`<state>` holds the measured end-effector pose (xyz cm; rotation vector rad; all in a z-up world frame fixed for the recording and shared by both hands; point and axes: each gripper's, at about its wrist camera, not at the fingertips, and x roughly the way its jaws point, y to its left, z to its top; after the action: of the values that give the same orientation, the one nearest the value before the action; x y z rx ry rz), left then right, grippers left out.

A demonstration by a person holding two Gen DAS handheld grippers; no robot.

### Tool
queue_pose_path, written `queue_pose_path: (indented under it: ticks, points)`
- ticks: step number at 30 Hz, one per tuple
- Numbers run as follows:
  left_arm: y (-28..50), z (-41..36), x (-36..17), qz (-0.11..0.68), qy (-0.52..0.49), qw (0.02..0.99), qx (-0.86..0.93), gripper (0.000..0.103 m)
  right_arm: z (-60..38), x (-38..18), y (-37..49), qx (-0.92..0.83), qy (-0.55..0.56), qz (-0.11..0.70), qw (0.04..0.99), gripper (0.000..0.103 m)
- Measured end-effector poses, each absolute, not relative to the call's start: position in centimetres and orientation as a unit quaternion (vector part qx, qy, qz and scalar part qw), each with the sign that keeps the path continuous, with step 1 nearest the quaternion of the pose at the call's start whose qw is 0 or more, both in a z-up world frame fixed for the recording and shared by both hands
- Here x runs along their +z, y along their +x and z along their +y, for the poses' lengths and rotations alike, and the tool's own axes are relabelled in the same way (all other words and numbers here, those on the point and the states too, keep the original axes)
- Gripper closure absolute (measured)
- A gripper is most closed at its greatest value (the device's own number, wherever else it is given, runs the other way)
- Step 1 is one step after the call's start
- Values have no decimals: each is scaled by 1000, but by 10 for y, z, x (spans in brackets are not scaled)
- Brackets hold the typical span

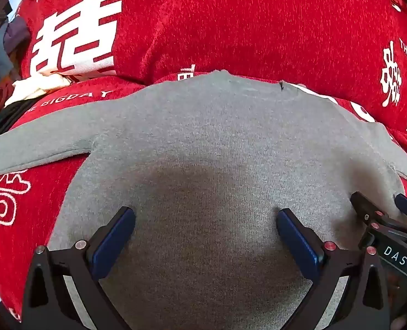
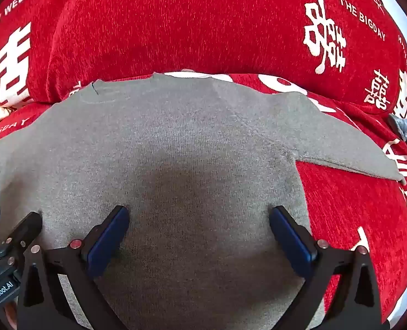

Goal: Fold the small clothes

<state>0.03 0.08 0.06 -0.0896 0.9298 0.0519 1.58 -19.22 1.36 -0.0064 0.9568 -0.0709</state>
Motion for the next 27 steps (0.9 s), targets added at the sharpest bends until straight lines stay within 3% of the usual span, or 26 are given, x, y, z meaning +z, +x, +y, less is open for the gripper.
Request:
queue_pose_path:
  ticks: [27]
  points:
    - [-2, 0, -3, 439, -42, 897, 31, 0, -195, 21, 17, -33, -1, 459, 888, 1]
